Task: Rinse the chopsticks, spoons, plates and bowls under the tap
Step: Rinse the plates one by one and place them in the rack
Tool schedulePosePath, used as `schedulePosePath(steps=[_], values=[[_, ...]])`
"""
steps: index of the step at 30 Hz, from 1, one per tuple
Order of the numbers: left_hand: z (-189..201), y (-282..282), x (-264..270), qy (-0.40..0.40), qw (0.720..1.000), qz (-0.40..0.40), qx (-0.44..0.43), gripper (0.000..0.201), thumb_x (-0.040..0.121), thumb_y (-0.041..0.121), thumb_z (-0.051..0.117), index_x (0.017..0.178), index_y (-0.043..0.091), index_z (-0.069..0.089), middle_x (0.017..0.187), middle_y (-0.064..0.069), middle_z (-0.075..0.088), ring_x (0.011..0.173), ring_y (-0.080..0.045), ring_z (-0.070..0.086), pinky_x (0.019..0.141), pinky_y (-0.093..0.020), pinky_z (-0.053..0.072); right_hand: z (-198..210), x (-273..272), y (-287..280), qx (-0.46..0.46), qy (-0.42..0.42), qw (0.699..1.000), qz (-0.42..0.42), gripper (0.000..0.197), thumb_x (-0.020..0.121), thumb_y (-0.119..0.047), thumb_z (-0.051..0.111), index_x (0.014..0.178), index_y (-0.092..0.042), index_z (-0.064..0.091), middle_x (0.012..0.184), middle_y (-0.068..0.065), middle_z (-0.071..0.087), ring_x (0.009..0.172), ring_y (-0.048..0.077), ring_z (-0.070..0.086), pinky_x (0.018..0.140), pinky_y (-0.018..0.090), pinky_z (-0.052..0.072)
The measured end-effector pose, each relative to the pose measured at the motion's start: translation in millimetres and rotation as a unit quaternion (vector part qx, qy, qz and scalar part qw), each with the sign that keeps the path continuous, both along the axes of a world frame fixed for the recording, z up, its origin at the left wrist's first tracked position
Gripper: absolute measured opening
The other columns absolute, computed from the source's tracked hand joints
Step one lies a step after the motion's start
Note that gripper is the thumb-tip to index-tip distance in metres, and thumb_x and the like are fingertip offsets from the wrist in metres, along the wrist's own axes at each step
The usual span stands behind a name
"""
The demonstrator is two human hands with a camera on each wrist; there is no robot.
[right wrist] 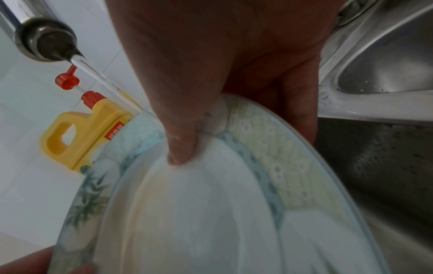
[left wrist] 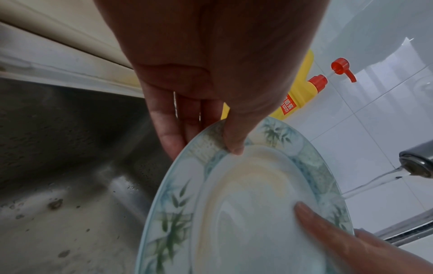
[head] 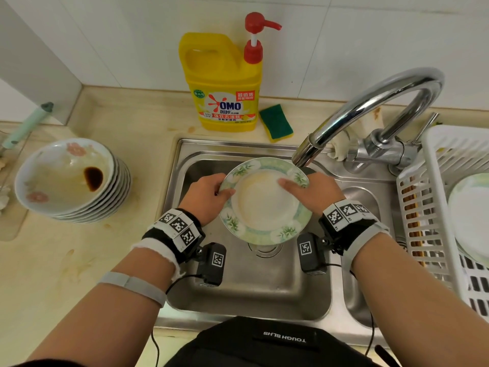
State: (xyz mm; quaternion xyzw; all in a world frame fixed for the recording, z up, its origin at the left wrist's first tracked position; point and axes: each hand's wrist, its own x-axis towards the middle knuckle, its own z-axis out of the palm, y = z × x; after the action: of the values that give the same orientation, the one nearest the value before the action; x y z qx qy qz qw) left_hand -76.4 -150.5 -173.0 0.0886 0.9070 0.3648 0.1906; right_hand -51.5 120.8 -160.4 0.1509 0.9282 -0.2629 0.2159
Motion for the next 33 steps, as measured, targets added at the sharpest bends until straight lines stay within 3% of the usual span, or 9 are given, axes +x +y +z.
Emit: schedulePosePath(steps=[2,5,7,11,18,23,26,30,33], values=[[1,0,0,0.003,1.0,0.004,-0.006,0.017,0.1,0.027,0.06,0.083,0.029,0.06,0.078,0.012,0.065,0.071,0.001,0.058,0.059,-0.016,0.039,0,2,1,-0.01,-0.006,1.0,0.017,0.054,0.087,-0.07,0.06,0.072,-0.018,0.062,0.072,0.001,0.065,0.076,0.021,0.066,0.067,0.032,0.05],[2,0,0,-0.004,1.0,0.004,-0.008,0.016,0.1,0.028,0.06,0.084,0.031,0.059,0.081,0.012,0.066,0.073,0.001,0.06,0.06,-0.015,0.04,-2,5,4,-0.017,-0.016,0.999,0.048,0.03,0.088,-0.048,0.072,0.096,-0.019,0.071,0.09,0.0,0.071,0.092,0.022,0.069,0.079,0.033,0.055],[2,0,0,-0.012,1.0,0.001,-0.003,0.01,0.1,0.027,0.061,0.09,0.028,0.062,0.086,0.01,0.069,0.079,-0.002,0.063,0.062,-0.016,0.043,-3,5,4,-0.025,-0.021,0.999,0.038,0.036,0.086,-0.051,0.072,0.1,-0.018,0.073,0.093,0.0,0.073,0.094,0.022,0.07,0.084,0.036,0.058],[2,0,0,-0.022,1.0,0.01,0.012,0.013,0.096,0.021,0.065,0.089,0.031,0.059,0.092,0.007,0.069,0.086,-0.008,0.065,0.069,-0.021,0.048,0,3,1,-0.043,-0.011,0.999,-0.007,0.069,0.075,-0.085,0.054,0.081,-0.019,0.071,0.08,0.004,0.073,0.081,0.024,0.071,0.077,0.043,0.061],[-5,-5,6,-0.076,0.99,0.067,0.099,0.024,0.091,0.015,0.073,0.114,0.015,0.067,0.103,0.0,0.074,0.096,-0.015,0.071,0.083,-0.032,0.059,1,9,-2,-0.075,0.067,0.995,0.018,0.039,0.093,-0.054,0.063,0.089,-0.016,0.073,0.087,0.002,0.073,0.087,0.022,0.069,0.085,0.045,0.057],[-10,-6,19,-0.235,0.944,0.128,0.191,0.014,0.094,0.011,0.07,0.108,0.012,0.068,0.104,-0.009,0.077,0.097,-0.024,0.075,0.083,-0.047,0.063,-2,16,-1,-0.125,0.086,0.988,-0.009,0.033,0.094,-0.045,0.066,0.094,-0.014,0.075,0.089,0.005,0.075,0.087,0.022,0.071,0.084,0.047,0.058],[-13,-2,28,-0.277,0.915,0.155,0.248,0.018,0.096,0.01,0.066,0.115,0.011,0.066,0.111,-0.015,0.075,0.098,-0.026,0.075,0.08,-0.047,0.063,-1,17,-3,-0.141,0.081,0.986,-0.027,0.03,0.094,-0.041,0.068,0.098,-0.012,0.075,0.094,0.007,0.075,0.091,0.023,0.07,0.087,0.043,0.057],[-9,-4,25,-0.207,0.949,0.109,0.212,0.016,0.097,0.014,0.066,0.111,0.022,0.064,0.109,-0.006,0.075,0.096,-0.02,0.075,0.077,-0.046,0.064,-3,18,-1,-0.126,0.048,0.991,-0.018,0.031,0.091,-0.043,0.072,0.101,-0.014,0.074,0.095,0.005,0.076,0.093,0.022,0.07,0.086,0.039,0.057],[-4,-6,17,-0.136,0.979,0.058,0.139,0.015,0.098,0.018,0.066,0.112,0.022,0.064,0.108,-0.003,0.074,0.097,-0.021,0.073,0.076,-0.049,0.064,-5,17,1,-0.123,0.052,0.99,-0.041,0.021,0.087,-0.042,0.077,0.086,-0.022,0.071,0.086,0.001,0.074,0.085,0.02,0.07,0.079,0.037,0.058]])
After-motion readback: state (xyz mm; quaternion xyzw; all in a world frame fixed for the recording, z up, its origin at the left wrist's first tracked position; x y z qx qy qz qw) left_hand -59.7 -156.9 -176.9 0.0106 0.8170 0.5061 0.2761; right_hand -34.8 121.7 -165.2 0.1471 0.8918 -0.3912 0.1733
